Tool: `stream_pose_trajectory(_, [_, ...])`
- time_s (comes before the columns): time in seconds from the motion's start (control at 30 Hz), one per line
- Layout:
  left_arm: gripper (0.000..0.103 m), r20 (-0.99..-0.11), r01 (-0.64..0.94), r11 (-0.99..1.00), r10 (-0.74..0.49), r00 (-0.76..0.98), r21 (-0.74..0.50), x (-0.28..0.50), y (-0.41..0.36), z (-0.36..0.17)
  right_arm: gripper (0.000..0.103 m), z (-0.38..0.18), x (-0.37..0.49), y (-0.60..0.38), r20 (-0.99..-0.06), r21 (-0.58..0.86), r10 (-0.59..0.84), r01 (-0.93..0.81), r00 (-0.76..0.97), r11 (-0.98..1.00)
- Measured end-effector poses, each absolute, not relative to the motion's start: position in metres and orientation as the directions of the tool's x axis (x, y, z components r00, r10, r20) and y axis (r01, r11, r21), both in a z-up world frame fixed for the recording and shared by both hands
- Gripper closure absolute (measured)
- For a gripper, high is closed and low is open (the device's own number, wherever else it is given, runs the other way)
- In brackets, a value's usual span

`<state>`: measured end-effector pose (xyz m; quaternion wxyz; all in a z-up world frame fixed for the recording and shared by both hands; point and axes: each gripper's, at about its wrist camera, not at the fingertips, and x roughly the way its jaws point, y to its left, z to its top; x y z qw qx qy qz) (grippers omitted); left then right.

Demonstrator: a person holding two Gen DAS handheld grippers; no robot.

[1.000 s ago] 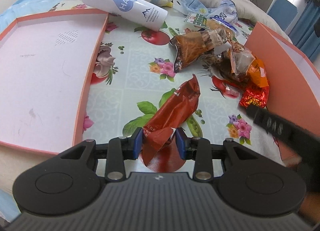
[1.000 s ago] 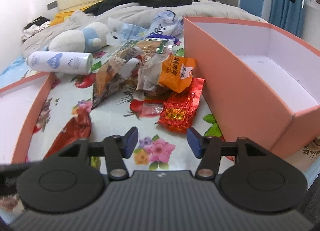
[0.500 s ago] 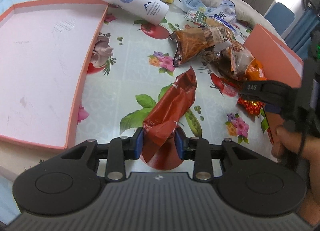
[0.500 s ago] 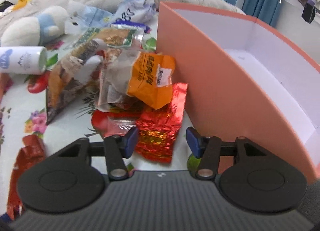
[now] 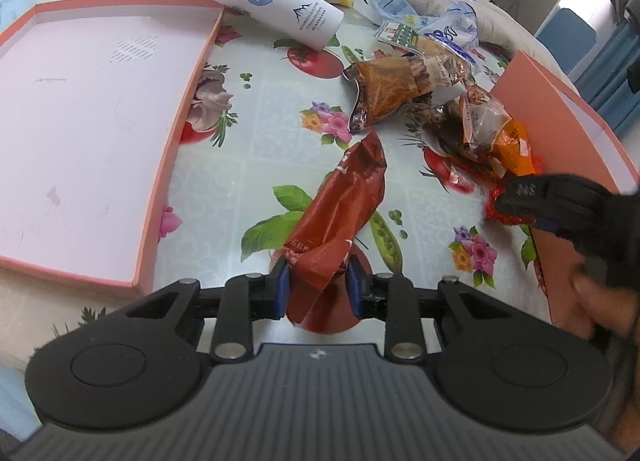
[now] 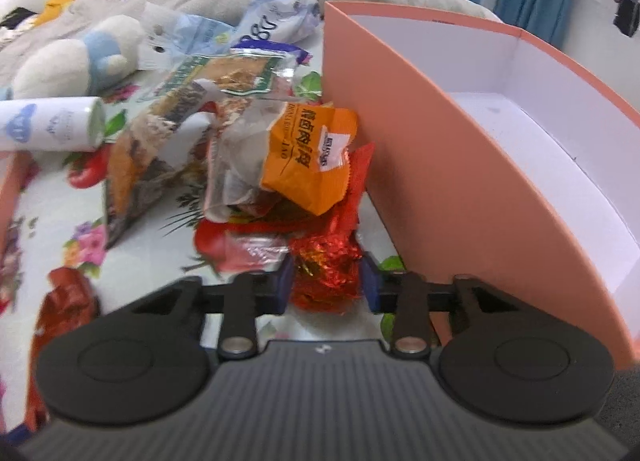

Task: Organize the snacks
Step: 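Lift both held snacks and carry them over the open orange box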

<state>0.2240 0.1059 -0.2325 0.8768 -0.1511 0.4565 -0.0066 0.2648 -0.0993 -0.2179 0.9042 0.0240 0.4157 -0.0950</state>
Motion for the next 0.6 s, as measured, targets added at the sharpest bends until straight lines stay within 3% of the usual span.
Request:
stream_pose_trajectory(0.17, [0.071, -0.793, -0.141, 0.955, -0.130, 0.595, -0.262, 0.212, 0.101, -0.225, 0.079, -0.208, 0.236, -0.096, -0.759, -0.002, -0.063, 0.094, 0.649, 0.996])
stream_pose_trajectory(0.6, [0.071, -0.783, -0.185, 0.947, -0.098, 0.614, -0.263, 0.177, 0.085, -0.204, 0.079, -0.193, 0.176, -0.125, -0.749, 0.089, 0.118, -0.077, 0.652, 0.993])
